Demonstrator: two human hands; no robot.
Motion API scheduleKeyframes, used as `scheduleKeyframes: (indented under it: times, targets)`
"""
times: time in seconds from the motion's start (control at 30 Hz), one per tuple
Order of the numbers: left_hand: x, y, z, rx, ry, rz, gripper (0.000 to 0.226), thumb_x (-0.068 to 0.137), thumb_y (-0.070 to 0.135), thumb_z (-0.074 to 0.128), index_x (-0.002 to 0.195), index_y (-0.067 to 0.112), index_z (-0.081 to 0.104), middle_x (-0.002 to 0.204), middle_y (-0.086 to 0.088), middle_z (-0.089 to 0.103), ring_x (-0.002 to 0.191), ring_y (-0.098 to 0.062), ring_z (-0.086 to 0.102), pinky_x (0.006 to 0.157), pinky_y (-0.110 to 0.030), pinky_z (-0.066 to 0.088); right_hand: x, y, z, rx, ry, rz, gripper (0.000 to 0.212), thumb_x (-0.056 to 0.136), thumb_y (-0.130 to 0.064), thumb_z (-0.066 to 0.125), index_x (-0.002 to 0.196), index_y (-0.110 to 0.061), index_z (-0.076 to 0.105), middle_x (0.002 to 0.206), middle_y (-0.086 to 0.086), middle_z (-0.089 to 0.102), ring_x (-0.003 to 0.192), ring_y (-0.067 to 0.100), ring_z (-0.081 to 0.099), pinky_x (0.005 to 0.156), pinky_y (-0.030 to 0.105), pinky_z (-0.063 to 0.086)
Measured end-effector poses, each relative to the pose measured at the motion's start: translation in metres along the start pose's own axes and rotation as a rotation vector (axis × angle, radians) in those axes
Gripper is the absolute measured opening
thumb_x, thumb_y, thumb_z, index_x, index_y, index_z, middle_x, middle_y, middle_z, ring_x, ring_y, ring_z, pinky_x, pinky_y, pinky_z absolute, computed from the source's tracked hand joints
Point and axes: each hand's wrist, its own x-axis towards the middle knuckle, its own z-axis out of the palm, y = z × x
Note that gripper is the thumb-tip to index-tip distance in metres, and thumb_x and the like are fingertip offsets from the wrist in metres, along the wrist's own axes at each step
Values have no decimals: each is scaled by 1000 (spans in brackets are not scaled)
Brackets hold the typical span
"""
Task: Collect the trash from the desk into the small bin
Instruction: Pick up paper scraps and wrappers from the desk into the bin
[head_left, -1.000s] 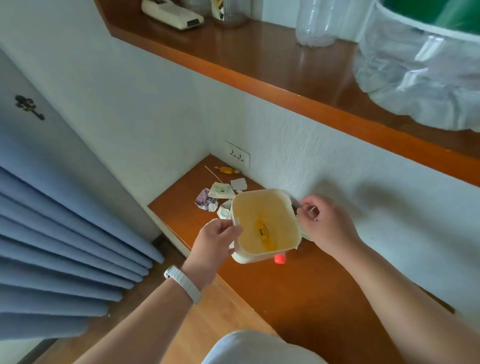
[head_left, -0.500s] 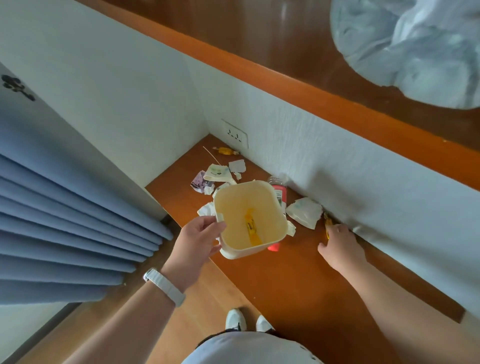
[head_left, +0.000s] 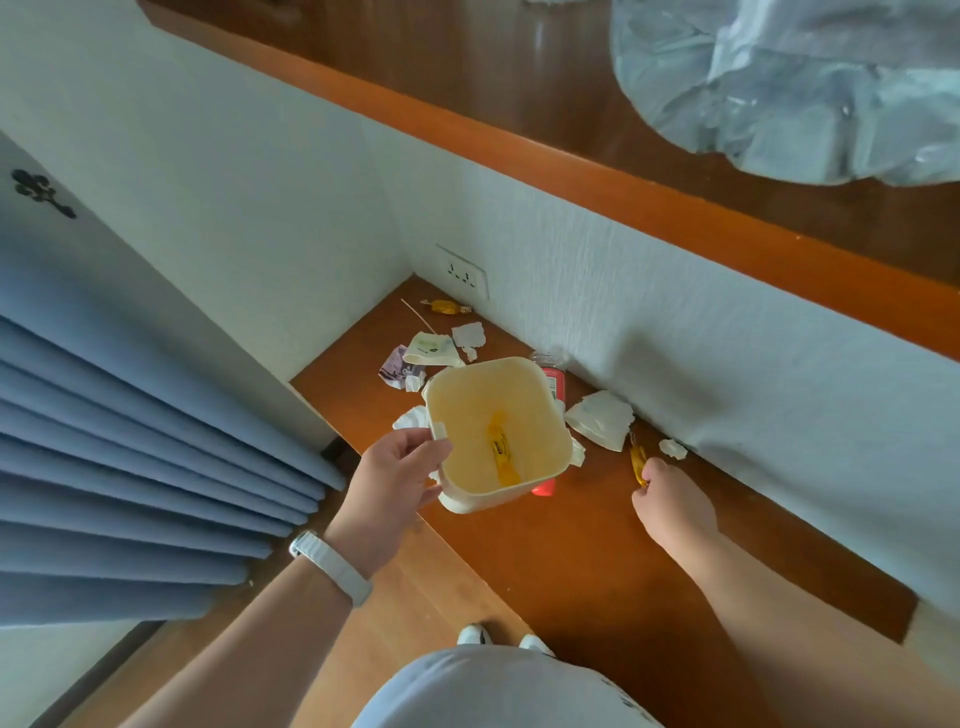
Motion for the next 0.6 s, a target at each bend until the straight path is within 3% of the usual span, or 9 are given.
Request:
scheduleKeyframes:
  times: [0.2, 0.3, 0.4, 0.53, 0.6]
  targets:
    - [-6, 3, 1, 6, -27, 16, 9, 97, 25, 70, 103, 19, 73, 106, -5, 79, 103, -20, 75, 88, -40, 64, -25, -14, -38, 197, 205, 9, 13, 94, -23, 56, 104, -19, 63, 85, -8, 57, 64, 9, 56, 56, 31, 54]
    - [-6, 4, 4, 11, -62, 17, 12, 98, 25, 70, 107, 18, 72, 108, -4, 79, 105, -20, 74, 93, -44, 63, -40, -25, -68, 330, 331, -50, 12, 93, -18, 57, 101, -17, 65, 90, -6, 59, 67, 10, 56, 57, 29, 52]
    - [-5, 4, 8, 29, -84, 31, 16, 98, 27, 69, 109, 16, 73, 108, -5, 78, 106, -21, 73, 92, -44, 64, -58, -38, -99, 460, 447, -131, 10, 89, -14, 63, 97, -18, 65, 86, -7, 59, 67, 7, 54, 56, 24, 44]
    - [-3, 1, 13, 25, -92, 46, 14, 97, 28, 70, 105, 17, 74, 106, -5, 79, 104, -21, 74, 90, -43, 64, -82, -56, -135, 633, 558, -244, 15, 85, -9, 67, 93, -21, 64, 80, -6, 59, 61, 12, 54, 55, 28, 47]
    - [-4, 0, 14, 5, -90, 40, 12, 97, 28, 71, 104, 19, 75, 104, -2, 80, 102, -20, 74, 85, -39, 64, -92, -64, -148, 719, 565, -306, 19, 85, -9, 67, 92, -26, 62, 78, -6, 60, 55, 12, 55, 51, 21, 45]
